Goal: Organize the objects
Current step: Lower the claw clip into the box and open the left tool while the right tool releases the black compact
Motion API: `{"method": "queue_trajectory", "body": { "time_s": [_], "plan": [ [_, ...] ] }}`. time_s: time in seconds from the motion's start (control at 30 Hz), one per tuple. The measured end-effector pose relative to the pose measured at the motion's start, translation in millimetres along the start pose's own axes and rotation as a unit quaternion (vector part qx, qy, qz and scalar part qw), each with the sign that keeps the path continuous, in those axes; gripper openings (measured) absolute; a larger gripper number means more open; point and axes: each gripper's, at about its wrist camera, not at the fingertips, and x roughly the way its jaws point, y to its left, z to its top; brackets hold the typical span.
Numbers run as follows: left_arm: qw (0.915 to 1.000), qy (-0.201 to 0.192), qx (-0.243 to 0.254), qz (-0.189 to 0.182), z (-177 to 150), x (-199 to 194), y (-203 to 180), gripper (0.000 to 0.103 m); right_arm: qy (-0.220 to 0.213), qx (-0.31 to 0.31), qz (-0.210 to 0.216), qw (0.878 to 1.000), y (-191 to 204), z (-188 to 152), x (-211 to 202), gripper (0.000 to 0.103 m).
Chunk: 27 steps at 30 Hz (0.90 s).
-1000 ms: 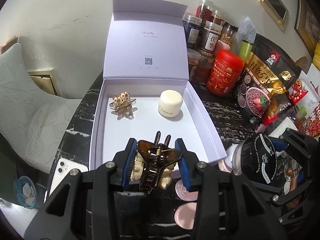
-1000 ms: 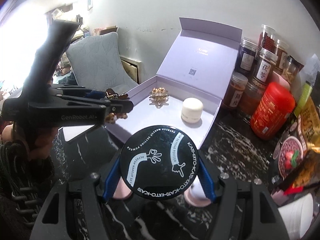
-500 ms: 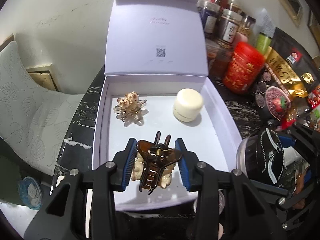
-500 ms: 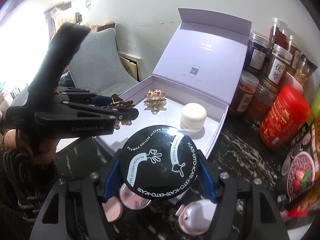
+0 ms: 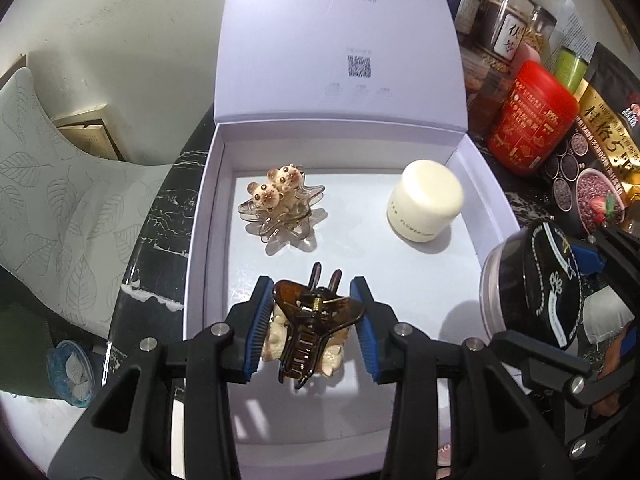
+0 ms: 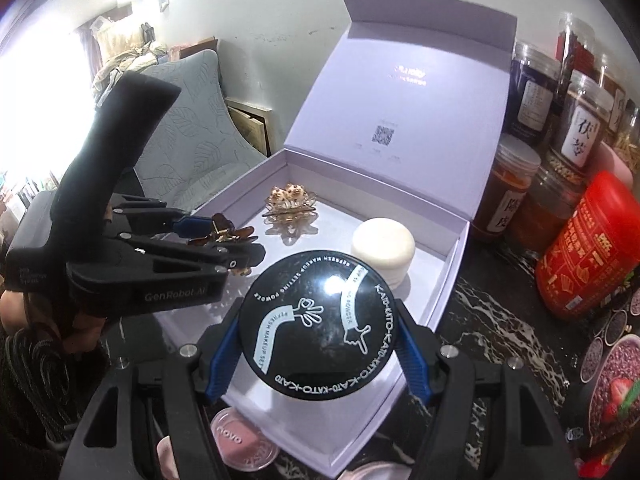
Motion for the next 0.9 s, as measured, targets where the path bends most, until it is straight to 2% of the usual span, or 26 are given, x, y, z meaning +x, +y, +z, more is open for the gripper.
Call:
{"method": "queue_trajectory", "body": {
  "time_s": [0.13,0.27,0.57,0.9],
  "plan": [
    [0.9999,0.012,-0.003,-0.010,1,10,1,0.038,0.013,0.009,0.007,1.000,-7,4,13,0.070],
    [0.9999,0.014,0.005,-0.003,3,15,-2,0.038,0.024,0.008,0.010,1.000,-9,4,23,0.070],
    [0.9989,0.036,0.019,-0.022,8,27,-6,0.038,0.050,0.003,0.023,0.998,-13,2,45,0.070],
    [0.9986,0.040,0.027,-0.022,15,32,-9,0.038,0.077,-0.005,0.031,0.997,-12,3,67,0.070]
  ]
}}
